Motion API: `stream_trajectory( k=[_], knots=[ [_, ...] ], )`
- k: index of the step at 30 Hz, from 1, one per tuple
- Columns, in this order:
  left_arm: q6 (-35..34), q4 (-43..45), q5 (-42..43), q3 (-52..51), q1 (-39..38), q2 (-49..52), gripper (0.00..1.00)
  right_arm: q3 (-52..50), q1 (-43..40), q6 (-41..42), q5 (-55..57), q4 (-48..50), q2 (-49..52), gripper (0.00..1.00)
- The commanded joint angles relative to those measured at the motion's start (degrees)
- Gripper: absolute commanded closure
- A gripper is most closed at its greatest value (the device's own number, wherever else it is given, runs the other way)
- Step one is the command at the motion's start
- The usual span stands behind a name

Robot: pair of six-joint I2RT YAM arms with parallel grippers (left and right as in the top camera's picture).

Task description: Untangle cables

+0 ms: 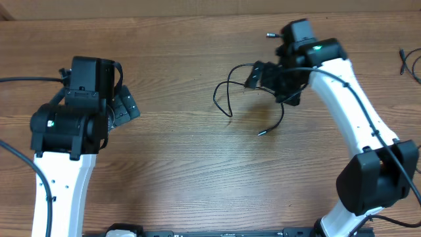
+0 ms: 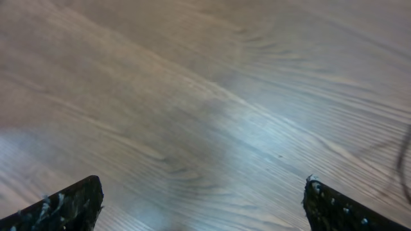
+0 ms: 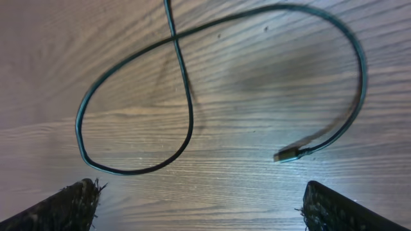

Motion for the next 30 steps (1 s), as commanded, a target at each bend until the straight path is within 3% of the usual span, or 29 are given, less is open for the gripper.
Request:
stream_trajectory(
  k=[1,7,30],
  knots=[
    [-2.45,0.02,-3.21,-2.34,0.13,1.38,0.01,-0.04,5.33,6.67,9.55,-0.02,-0.24,0.00],
    [-2.23,-0.48,-3.50,-2.47,0.13,4.22,0.01,-0.04,10.19,13.68,14.88,3.93,-0.22,0.00],
    [-2.27,-0.11,-3.02,-2.47,0.07,5.70,0.00,-0.07,11.50,13.64,13.51,5.20,-0.17,0.00]
  ],
)
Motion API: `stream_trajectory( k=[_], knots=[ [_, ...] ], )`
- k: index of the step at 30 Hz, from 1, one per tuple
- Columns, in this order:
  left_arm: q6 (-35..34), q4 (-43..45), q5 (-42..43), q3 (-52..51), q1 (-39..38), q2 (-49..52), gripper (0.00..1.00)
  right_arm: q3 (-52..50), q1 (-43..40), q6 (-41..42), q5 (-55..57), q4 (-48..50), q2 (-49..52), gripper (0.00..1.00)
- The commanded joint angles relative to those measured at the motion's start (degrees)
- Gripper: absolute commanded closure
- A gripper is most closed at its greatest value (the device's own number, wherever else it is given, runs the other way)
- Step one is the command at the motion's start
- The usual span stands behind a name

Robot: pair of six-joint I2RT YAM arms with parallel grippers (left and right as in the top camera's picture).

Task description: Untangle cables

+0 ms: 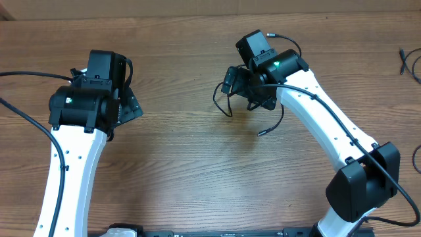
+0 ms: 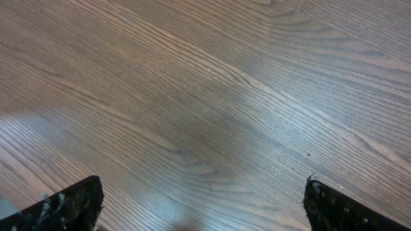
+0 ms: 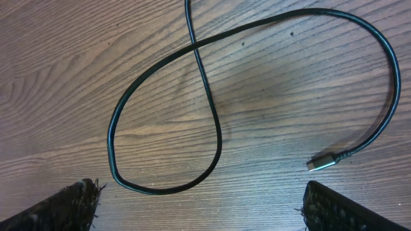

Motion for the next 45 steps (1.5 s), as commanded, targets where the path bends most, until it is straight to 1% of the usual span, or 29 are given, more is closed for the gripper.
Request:
stream_trajectory(
  k=[1,4,8,10,12,14,17,20,27,29,34,36,38,41,45],
  knots=[
    [-0.96,0.00,-0.72,-0.35,0.02,0.20,0.01,-0.07,0.28,0.33,0.37,0.37,-0.17,0.00],
    [-0.96,0.00,-0.72,-0.35,0.02,0.20,0.01,-0.09,0.28,0.33,0.90,0.37,-0.17,0.00],
    [-0.96,0.00,-0.72,-0.35,0.02,0.20,0.01,-1.03,0.28,0.11,6.19,0.33,-0.17,0.00],
    [-0.96,0.00,-0.72,-0.35,0.02,0.20,0.01,-2.14,0.28,0.02,6.45,0.74,-0.17,0.00],
    [-0.96,0.00,-0.72,-0.35,0.02,0.20,0.00,-3.54,0.33,-2.21,6.75,1.05,-0.17,0.00],
    [-0.96,0.00,-0.72,-0.35,0.02,0.20,0.00,-5.31,0.33,-3.82,6.73,2.05,-0.17,0.00],
    [-0.94,0.00,-0.72,-0.35,0.02,0.20,0.00,-8.48,0.39,-3.78,6.21,4.22,-0.17,0.00],
    [-0.96,0.00,-0.72,-0.35,0.02,0.20,0.00,-11.47,1.16,-3.85,2.01,7.72,-0.17,0.00],
    [-0.96,0.00,-0.72,-0.35,0.02,0.20,0.01,-12.13,7.37,-12.11,2.05,17.05,-0.17,0.00],
    [-0.94,0.00,-0.72,-0.35,0.02,0.20,0.01,-12.13,9.77,-13.05,4.85,17.46,-0.17,0.00],
    [-0.96,0.00,-0.72,-0.35,0.02,0.20,0.01,-12.98,12.76,-13.09,6.67,17.16,-0.17,0.00],
    [-0.94,0.02,-0.72,-0.35,0.02,0.20,0.01,-15.30,13.46,-13.09,12.07,19.61,-0.17,0.00],
    [-0.94,0.00,-0.72,-0.35,0.02,0.20,0.00,-17.57,13.49,-13.05,14.43,22.01,-0.17,0.00],
    [-0.94,0.00,-0.72,-0.35,0.02,0.20,0.01,-22.18,13.38,-13.05,14.71,29.44,-0.17,0.00],
    [-0.96,0.00,-0.72,-0.35,0.02,0.20,0.01,-25.53,13.31,-13.05,15.13,38.21,-0.15,0.01]
  ],
)
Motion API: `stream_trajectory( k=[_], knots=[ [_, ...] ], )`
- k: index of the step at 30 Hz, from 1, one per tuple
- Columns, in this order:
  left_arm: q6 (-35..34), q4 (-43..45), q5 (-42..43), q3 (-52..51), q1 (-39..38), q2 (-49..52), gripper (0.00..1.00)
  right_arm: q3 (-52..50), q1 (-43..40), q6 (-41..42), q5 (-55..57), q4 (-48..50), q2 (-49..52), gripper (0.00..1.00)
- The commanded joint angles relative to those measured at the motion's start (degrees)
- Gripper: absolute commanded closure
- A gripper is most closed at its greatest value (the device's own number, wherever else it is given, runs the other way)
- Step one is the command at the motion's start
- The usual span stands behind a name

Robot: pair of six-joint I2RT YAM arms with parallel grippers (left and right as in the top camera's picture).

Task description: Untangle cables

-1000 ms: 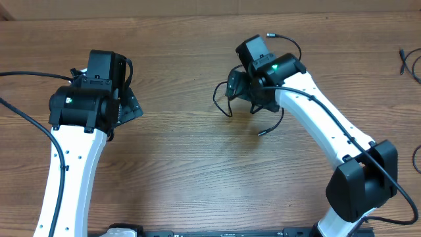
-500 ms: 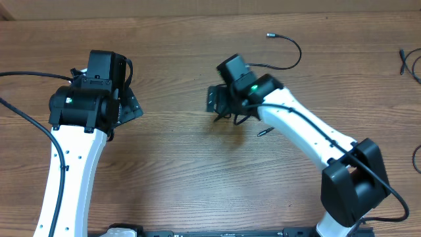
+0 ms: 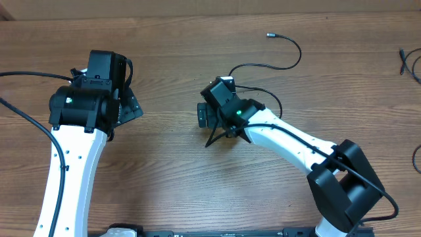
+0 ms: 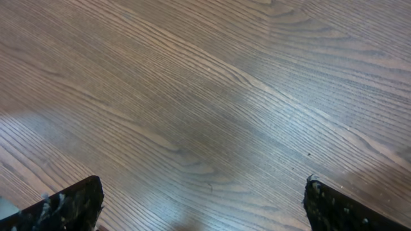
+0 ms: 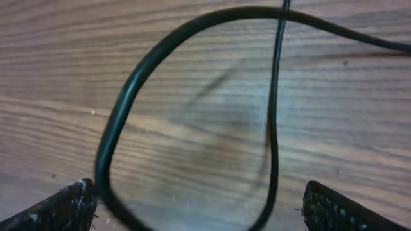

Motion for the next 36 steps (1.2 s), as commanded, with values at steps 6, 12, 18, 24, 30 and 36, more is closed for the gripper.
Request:
stream_trajectory(
  k=[6,12,18,24,30,36],
  knots=[
    [-0.94,0.02,-0.72,-0.31,0.02,0.20,0.01,-5.31,-0.11,-0.24,7.50,11.58,0.55,0.26],
    [-0.92,0.00,-0.72,-0.31,0.02,0.20,0.00,-5.55,-0.11,-0.24,8.70,11.04,1.70,0.84],
    [-0.94,0.02,-0.72,-0.31,0.02,0.20,0.01,-4.66,-0.11,-0.17,6.25,10.25,1.38,0.96],
    [-0.92,0.02,-0.72,-0.31,0.02,0.20,0.00,0.87,-0.83,-0.33,4.00,3.37,-3.32,0.96],
    [-0.94,0.02,-0.72,-0.31,0.02,0.20,0.00,4.46,-4.83,-3.67,3.96,-3.78,-11.63,0.96],
    [-0.94,0.02,-0.72,-0.31,0.02,0.20,0.01,4.46,-10.64,-8.83,5.95,-9.62,-15.82,0.96]
  ],
)
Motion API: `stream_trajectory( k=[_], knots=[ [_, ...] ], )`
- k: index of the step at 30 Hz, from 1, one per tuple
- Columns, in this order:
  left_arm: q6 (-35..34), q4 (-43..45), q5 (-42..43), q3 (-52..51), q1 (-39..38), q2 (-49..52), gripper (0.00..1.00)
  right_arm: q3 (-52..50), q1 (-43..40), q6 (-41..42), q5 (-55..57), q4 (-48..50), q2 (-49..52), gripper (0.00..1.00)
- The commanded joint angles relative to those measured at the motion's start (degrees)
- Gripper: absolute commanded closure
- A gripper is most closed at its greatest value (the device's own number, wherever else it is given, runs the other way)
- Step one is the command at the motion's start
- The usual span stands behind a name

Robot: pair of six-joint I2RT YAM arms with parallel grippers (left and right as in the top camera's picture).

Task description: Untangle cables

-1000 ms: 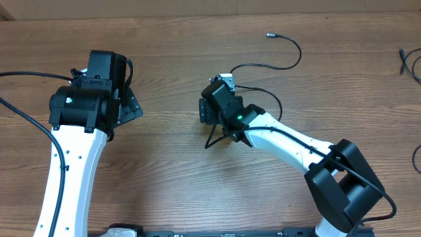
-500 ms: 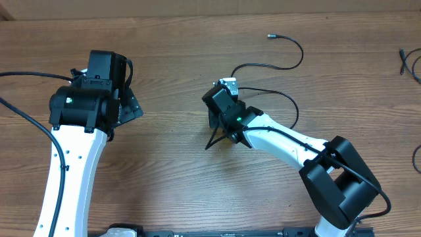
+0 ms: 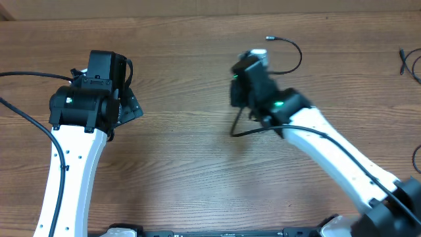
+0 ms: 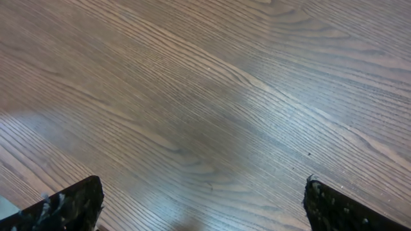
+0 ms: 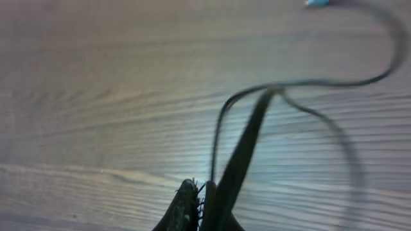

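A thin black cable [image 3: 294, 48] lies on the wooden table, its plug [image 3: 268, 37] at the far end. My right gripper [image 3: 243, 104] is shut on a loop of this cable [image 5: 247, 138], and a strand hangs down from it to the table [image 3: 233, 129]. In the right wrist view the fingers [image 5: 187, 208] are pressed together on the cable, and the plug [image 5: 316, 3] shows at the top edge. My left gripper [image 4: 204, 212] stands open over bare wood at the left [image 3: 125, 105], far from the cable.
Ends of other black cables [image 3: 402, 60] show at the right edge of the table [image 3: 171, 164]. The left arm's own supply cable [image 3: 26, 78] runs off to the left.
My right gripper was open and low around the cable's loop near the middle. Now it is shut on the cable, further right and raised, with the cable pulled along. The left arm is unchanged.
My right gripper first hung open over the looped cable at the far right, while the left arm sat nearer the front. Then the left arm stood further back and the right gripper was over the loop, then low around it. Now it holds the cable.
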Motion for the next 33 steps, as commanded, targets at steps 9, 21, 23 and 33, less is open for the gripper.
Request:
stream_trajectory(
  k=[9,21,23,33],
  knots=[
    [-0.94,0.00,-0.74,-0.20,0.02,0.20,0.00,3.89,-22.21,-9.01,8.63,9.31,-2.71,0.96],
    [-0.92,0.00,-0.74,-0.20,0.02,0.20,0.01,4.72,-44.61,-16.96,-12.70,30.88,4.98,0.96],
    [-0.94,0.00,-0.74,-0.20,0.02,0.20,0.00,4.72,-46.03,-18.47,-13.35,34.10,8.74,0.96],
    [-0.92,0.00,-0.74,-0.20,0.02,0.20,0.01,4.72,-46.71,-24.17,-13.29,39.36,23.50,0.95]
  ],
)
